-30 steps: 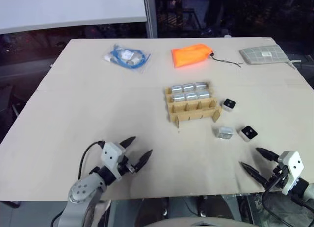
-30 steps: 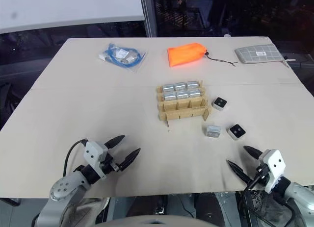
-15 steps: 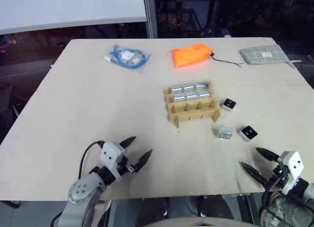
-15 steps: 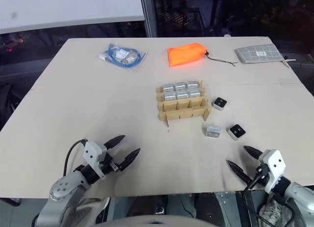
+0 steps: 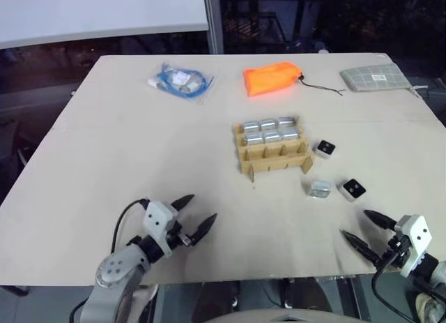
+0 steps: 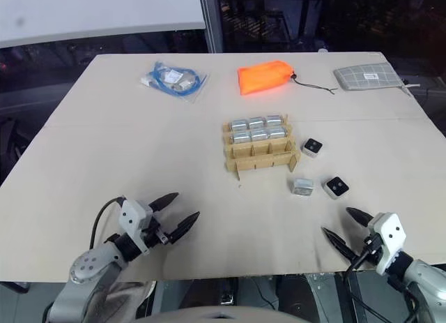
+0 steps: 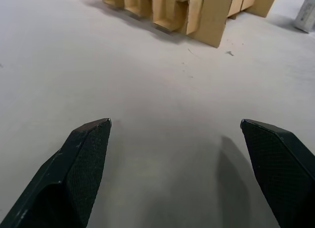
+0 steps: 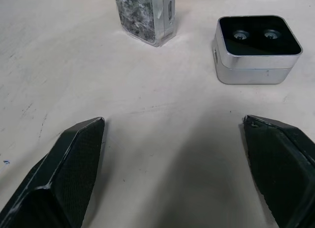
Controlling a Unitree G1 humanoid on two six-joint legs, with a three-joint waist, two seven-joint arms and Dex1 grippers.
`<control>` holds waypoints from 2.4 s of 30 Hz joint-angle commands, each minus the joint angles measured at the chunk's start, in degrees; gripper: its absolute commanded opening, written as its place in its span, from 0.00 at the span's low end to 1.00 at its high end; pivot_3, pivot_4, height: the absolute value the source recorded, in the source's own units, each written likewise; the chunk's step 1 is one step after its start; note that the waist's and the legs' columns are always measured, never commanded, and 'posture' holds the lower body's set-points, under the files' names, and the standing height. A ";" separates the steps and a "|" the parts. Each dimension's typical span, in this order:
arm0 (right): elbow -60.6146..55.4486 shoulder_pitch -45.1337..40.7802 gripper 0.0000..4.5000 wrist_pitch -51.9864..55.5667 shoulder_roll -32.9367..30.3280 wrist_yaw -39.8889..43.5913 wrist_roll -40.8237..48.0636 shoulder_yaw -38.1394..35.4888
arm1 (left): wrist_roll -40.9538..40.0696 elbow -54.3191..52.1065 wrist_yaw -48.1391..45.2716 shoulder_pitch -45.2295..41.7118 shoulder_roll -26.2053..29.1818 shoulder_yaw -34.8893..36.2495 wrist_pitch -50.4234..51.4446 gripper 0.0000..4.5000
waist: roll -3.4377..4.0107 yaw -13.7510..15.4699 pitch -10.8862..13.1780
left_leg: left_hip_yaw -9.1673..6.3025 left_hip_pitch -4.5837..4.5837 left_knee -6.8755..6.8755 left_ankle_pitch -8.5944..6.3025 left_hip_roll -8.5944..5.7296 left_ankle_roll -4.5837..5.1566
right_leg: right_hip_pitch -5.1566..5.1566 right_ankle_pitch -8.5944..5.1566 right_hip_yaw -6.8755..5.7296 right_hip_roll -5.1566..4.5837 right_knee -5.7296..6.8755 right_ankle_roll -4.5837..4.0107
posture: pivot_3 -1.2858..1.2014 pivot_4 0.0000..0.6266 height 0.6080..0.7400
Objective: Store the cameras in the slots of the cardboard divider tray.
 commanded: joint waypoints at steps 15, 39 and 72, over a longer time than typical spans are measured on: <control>-1.29 -6.09 1.00 3.54 -0.24 -3.37 4.07 -3.79 | -14.77 -4.41 -16.96 -14.00 18.23 8.89 12.80 0.97 | -0.24 -0.12 0.22 | 0.06 -0.04 -0.09 0.01 -0.02 0.00 | -0.05 0.00 0.02 0.07 -0.03 0.00 | 0.52 0.24 1.00; 1.33 -14.89 1.00 12.23 -2.10 -6.28 0.45 -0.11 | -22.26 -6.19 -33.11 -18.40 27.73 13.92 17.02 0.97 | -0.28 -0.18 0.38 | 0.13 -0.03 -0.12 0.04 -0.01 -0.05 | -0.02 0.00 0.08 0.19 -0.03 0.02 | 0.52 0.24 1.00; -13.23 -20.18 0.39 14.13 -4.35 -5.06 3.79 -0.53 | -24.18 -6.79 -23.61 -21.46 22.59 11.74 23.95 1.00 | -0.29 -0.19 0.38 | 0.09 -0.02 -0.11 0.07 -0.02 -0.10 | 0.00 0.11 0.12 0.27 0.00 0.22 | 0.52 0.24 1.00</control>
